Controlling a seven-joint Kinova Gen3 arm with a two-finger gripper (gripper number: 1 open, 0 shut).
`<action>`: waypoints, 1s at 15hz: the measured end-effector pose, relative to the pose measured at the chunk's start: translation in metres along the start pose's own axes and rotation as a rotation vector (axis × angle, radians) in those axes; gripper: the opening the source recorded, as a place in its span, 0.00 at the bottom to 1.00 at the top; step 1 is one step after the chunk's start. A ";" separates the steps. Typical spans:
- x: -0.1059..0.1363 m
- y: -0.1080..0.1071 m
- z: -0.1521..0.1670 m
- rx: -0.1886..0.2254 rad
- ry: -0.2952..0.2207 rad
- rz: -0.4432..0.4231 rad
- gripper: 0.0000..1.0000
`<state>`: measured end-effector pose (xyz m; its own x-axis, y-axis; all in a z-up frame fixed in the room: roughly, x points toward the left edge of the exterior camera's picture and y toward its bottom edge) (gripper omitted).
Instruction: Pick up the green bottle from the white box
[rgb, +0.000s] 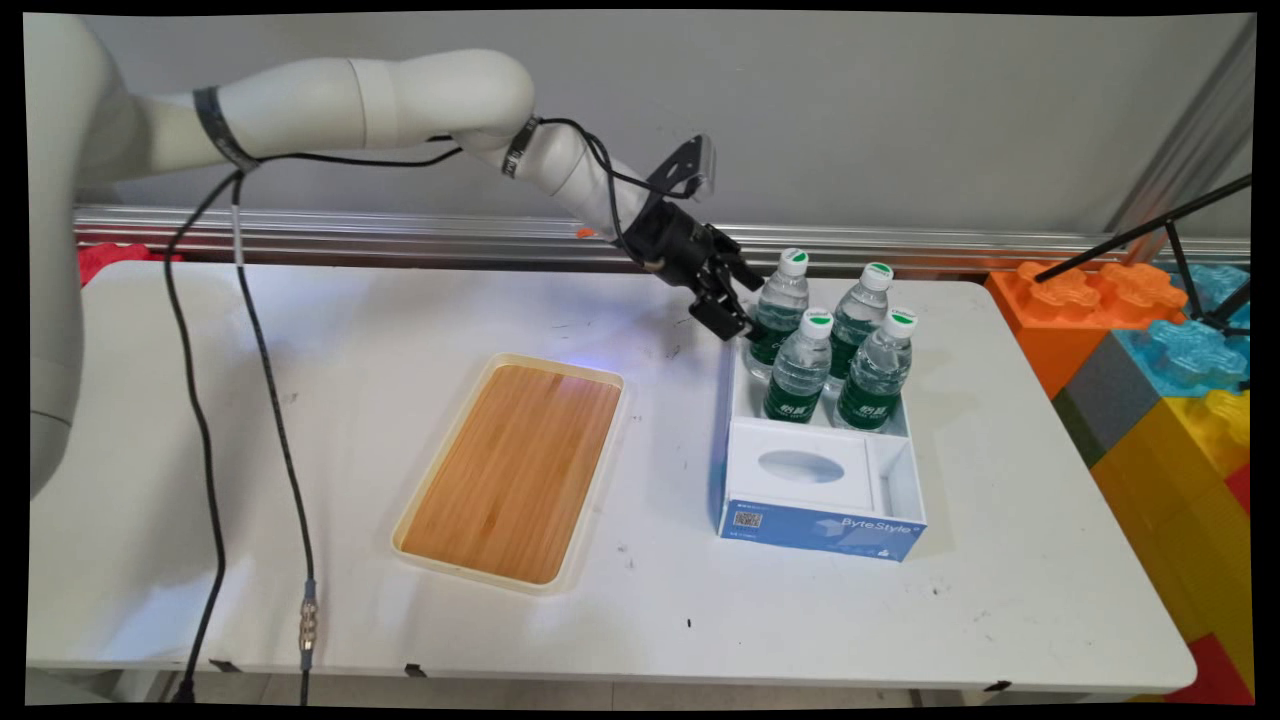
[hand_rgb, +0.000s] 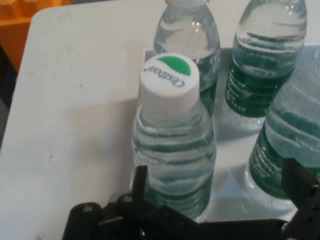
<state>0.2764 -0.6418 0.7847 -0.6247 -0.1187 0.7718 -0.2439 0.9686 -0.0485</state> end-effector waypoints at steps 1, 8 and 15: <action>0.000 -0.002 0.005 -0.004 0.009 0.000 1.00; -0.003 -0.012 0.030 -0.008 0.047 0.003 1.00; -0.005 -0.021 0.047 0.011 0.071 0.010 1.00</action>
<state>0.2496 -0.6718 0.7519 -0.5728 -0.0928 0.8144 -0.2460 0.9672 -0.0628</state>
